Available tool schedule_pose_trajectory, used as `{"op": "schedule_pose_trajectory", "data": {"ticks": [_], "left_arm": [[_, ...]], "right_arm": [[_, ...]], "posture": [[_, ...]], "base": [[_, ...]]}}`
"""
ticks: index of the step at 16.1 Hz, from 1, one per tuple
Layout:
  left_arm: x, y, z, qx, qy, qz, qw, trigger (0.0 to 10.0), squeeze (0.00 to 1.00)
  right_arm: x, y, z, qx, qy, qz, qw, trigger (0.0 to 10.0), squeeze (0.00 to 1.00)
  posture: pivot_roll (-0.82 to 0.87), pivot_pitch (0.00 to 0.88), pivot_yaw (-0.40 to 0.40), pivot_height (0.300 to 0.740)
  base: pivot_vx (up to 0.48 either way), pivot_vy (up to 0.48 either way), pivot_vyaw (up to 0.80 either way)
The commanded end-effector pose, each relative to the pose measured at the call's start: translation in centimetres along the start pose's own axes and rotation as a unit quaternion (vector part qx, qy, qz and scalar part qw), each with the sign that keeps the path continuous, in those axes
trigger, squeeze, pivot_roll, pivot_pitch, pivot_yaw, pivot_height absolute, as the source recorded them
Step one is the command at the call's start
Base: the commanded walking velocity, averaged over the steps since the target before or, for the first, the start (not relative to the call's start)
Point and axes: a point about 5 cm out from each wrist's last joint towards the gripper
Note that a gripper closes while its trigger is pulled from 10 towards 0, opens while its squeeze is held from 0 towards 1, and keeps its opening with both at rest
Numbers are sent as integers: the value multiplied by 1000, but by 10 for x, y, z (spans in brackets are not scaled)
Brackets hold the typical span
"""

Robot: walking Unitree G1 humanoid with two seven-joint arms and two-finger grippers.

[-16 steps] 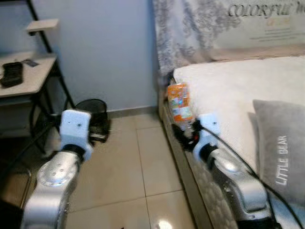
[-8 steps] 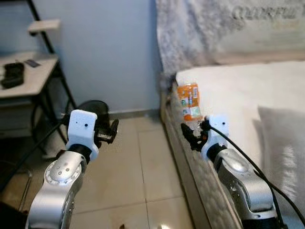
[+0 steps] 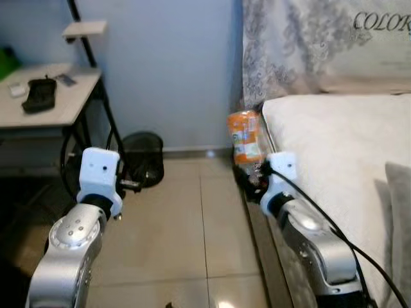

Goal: Clean up the room

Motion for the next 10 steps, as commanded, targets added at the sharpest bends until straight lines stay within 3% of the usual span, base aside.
{"op": "schedule_pose_trajectory", "data": {"ticks": [1, 9, 10], "left_arm": [[-1, 0, -6, 1, -14, 1, 1000, 10000, 0], [-2, 0, -7, 0, -16, 1, 1000, 10000, 0], [-1, 0, -7, 0, -17, 1, 1000, 10000, 0]], "right_arm": [[3, 0, -10, 2, -22, -2, 1000, 10000, 0], [2, -1, -9, 9, -19, -2, 1000, 10000, 0], [2, -1, -8, 19, -16, 2, 1000, 10000, 0]], "posture": [[74, 0, 34, 740], [73, 0, 38, 740], [72, 0, 36, 740]], "base": [[281, 0, 0], [284, 0, 0], [285, 0, 606]]}}
Point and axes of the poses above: a point about 5 cm out from each wrist's last joint towards the gripper, its own x axis pointing back from the gripper into the wrist, its own y axis along the axis of the wrist's last joint, z = x × y, and after that the axes turned 1 degree about x, right-handed
